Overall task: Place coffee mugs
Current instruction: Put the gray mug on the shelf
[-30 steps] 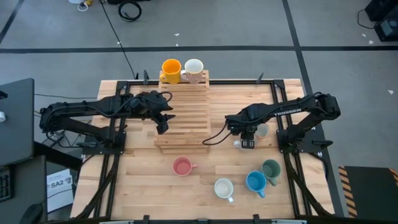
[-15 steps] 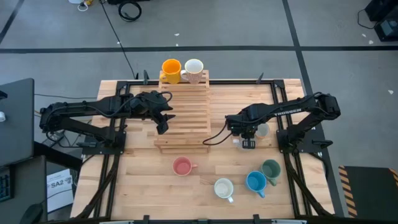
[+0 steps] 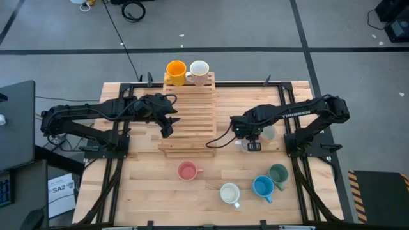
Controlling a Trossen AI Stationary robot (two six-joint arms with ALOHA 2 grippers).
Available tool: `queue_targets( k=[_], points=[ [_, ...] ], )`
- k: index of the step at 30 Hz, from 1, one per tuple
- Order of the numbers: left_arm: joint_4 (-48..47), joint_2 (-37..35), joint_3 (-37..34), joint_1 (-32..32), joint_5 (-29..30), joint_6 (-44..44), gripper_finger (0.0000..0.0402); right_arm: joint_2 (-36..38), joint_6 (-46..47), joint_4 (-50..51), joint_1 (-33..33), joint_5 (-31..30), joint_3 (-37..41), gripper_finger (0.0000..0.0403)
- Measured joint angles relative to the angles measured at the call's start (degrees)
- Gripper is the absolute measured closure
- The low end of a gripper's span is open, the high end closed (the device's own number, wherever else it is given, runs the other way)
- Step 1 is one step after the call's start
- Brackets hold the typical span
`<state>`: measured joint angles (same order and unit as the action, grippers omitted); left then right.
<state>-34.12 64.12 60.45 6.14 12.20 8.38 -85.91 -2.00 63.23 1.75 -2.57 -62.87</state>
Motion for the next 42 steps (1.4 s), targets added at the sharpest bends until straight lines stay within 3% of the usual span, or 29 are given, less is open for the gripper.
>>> queue_targets(
  k=[13, 21, 26, 30, 38, 42],
  points=[
    [0.01, 0.0, 0.0, 0.01, -0.02, -0.02, 0.0233, -0.02, -8.98, 18.06, 1.25, -2.94, -22.22, 0.0375],
    [3.69, 0.0, 0.0, -0.01, -0.02, -1.4, 0.0233, -0.16, -16.06, 16.73, 2.6, -3.69, -35.56, 0.0375],
    [11.58, 0.0, 0.01, -0.03, -0.09, -5.72, 0.0233, -0.24, -19.77, 11.09, 3.58, -3.4, -38.0, 0.0375],
    [18.51, 0.0, 0.02, -0.01, -3.82, -6.41, 0.0233, -0.26, -22.01, 6.6, 3.79, -3.4, -38.16, 0.0375],
    [25.53, 0.0, 0.04, -0.25, -8.13, -9.72, 0.0233, -0.26, -18.65, -4.56, 5.16, 0.43, -38.16, 0.0375],
    [28.23, 0.0, 0.04, -1.72, -8.2, -13.51, 0.0233, -0.26, -16.51, -5.5, 6.26, 2.11, -38.16, 0.0375]
  ],
)
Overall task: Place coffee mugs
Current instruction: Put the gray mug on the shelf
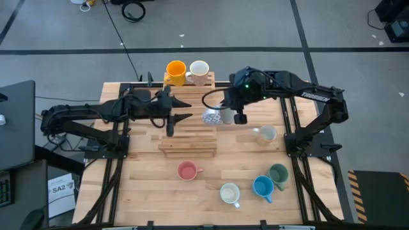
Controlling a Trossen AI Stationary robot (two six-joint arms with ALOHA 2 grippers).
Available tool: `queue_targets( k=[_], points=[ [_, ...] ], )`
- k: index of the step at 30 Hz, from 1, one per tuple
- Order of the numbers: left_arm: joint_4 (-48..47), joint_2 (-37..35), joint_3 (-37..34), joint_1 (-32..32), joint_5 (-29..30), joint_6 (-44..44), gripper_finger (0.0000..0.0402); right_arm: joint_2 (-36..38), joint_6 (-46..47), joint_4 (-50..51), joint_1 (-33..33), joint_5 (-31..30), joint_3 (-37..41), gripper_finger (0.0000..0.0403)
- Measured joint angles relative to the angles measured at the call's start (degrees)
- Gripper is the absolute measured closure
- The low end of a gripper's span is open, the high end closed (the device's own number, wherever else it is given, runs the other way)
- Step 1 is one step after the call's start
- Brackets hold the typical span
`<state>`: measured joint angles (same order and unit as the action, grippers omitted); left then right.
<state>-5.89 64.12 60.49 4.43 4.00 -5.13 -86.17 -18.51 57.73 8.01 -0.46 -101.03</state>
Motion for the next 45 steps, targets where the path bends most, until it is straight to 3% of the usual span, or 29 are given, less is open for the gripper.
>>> queue_targets(
  k=[6, 12, 29, 38, 45],
  points=[
    [5.24, 1.81, -0.02, -2.87, 0.01, -5.48, 0.0233, -0.61, 5.3, -2.3, 0.85, 0.91, 0.0, 0.0375],
    [11.27, 4.92, 0.04, -3.85, 1.83, -6.11, 0.0233, -3.76, 4.9, -2.4, 0.73, 5.52, 0.0, 0.0375],
    [9.74, 7.82, -0.02, -3.81, 2.08, -5.59, 0.0233, -6.62, 4.86, -2.87, 0.74, 5.06, -0.02, 0.0374],
    [6.74, 8.59, -0.04, -3.59, 6.7, -5.57, 0.0233, -6.62, 4.89, -2.84, 0.72, 5.83, -0.02, 0.0374],
    [6.75, 8.85, -0.02, -3.59, 6.68, -5.53, 0.0263, -6.6, 4.88, -2.85, 0.74, 6.07, -0.02, 0.0373]
  ],
)
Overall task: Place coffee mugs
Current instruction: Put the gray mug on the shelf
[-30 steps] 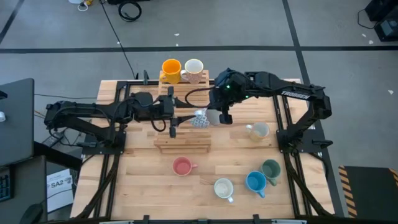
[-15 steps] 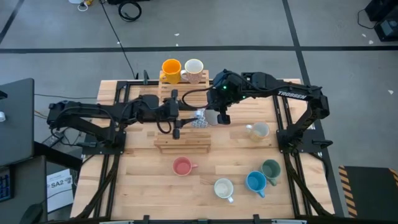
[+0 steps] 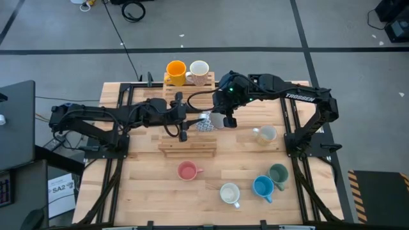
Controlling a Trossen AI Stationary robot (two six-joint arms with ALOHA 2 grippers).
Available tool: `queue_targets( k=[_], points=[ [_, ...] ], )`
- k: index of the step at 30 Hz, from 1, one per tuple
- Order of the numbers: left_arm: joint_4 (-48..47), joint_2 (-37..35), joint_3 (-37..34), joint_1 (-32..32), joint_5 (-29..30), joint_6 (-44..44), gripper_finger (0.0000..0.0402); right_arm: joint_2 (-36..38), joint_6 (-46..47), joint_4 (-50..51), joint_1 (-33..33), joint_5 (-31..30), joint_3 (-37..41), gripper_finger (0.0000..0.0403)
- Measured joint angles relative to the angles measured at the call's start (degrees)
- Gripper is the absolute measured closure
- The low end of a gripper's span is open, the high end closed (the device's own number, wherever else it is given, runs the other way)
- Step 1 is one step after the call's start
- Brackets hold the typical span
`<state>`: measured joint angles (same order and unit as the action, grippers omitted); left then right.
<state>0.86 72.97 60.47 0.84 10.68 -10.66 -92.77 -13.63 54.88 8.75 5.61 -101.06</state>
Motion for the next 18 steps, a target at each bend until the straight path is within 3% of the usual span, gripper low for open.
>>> queue_targets(
  k=[9, 18],
  points=[
    [-0.17, 0.0, 0.0, 0.0, 0.07, 0.4, 0.0322, 0.04, 0.03, 0.03, 0.0, -0.28, 0.0, 0.0372],
    [-0.17, -0.02, 0.0, 0.0, 0.11, 1.35, 0.0321, 0.04, 0.06, 0.05, 0.0, -0.18, 0.01, 0.0366]
  ],
)
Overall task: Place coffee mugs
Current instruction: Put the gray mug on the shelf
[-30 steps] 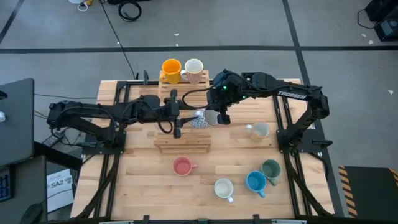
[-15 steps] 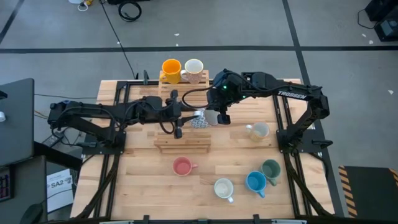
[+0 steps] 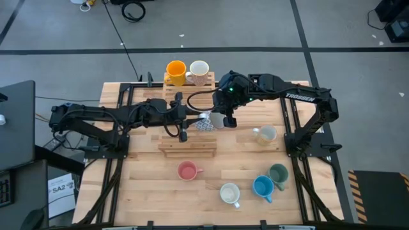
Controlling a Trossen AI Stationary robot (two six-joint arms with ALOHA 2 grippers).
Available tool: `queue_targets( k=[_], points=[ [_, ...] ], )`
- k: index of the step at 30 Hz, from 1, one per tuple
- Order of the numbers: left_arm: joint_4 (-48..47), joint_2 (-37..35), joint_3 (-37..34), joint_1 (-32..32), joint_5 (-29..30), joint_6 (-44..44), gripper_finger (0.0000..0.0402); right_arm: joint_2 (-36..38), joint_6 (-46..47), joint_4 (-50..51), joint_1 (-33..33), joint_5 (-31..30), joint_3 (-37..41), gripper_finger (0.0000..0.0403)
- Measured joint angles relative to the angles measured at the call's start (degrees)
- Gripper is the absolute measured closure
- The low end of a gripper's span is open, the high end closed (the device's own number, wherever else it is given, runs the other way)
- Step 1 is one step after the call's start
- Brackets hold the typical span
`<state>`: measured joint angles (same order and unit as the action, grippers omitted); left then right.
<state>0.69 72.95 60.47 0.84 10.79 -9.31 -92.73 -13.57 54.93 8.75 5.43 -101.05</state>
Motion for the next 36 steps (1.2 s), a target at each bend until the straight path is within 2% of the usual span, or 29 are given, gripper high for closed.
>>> queue_targets(
  k=[11, 18, 23, 26, 36],
  points=[
    [-0.46, -0.04, -0.04, 0.0, 0.13, 0.04, 0.0322, 0.07, -0.08, -0.14, -0.09, -1.95, -0.01, 0.0332],
    [-0.2, -0.04, -0.04, 0.0, 0.13, 0.1, 0.0323, 0.07, 0.51, -0.05, -0.07, -2.34, -0.01, 0.0287],
    [-0.15, -0.04, -0.04, 0.0, 0.37, 0.11, 0.0324, 0.37, 0.53, 0.02, -0.09, -6.36, -0.01, 0.0258],
    [-0.08, -0.04, -0.04, 0.02, 0.57, 0.12, 0.0324, 0.85, 0.48, 0.61, -0.09, -8.39, -0.06, 0.0252],
    [-1.08, -0.04, -0.04, -0.02, 3.52, 0.15, 0.0324, 1.46, 1.84, 7.67, 0.0, -8.59, -0.08, 0.0251]
  ],
)
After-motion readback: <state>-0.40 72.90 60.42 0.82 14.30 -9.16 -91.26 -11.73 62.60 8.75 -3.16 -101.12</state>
